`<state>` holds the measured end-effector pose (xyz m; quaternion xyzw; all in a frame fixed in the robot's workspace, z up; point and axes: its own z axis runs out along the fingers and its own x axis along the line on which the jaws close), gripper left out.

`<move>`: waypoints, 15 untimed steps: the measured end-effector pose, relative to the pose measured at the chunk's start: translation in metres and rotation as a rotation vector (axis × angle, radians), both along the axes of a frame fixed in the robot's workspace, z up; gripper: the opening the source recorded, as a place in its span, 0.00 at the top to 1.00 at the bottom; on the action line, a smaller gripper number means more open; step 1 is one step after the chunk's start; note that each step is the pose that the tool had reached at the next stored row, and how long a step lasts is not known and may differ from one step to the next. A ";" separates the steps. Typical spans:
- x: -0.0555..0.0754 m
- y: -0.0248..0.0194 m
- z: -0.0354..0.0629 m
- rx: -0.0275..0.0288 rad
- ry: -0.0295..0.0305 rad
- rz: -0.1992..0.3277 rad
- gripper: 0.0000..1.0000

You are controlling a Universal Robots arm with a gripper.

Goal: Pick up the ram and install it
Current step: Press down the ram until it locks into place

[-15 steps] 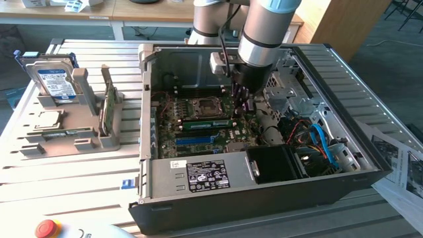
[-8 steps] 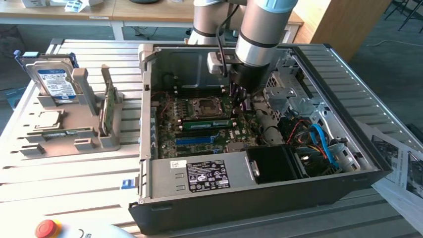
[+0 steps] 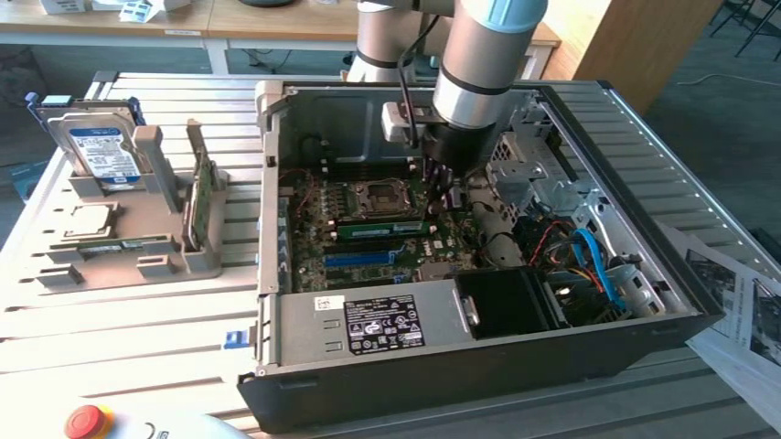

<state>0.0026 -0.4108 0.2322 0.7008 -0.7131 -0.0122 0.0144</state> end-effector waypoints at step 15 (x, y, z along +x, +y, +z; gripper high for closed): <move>0.000 0.0001 -0.0046 0.0000 0.0000 0.000 0.90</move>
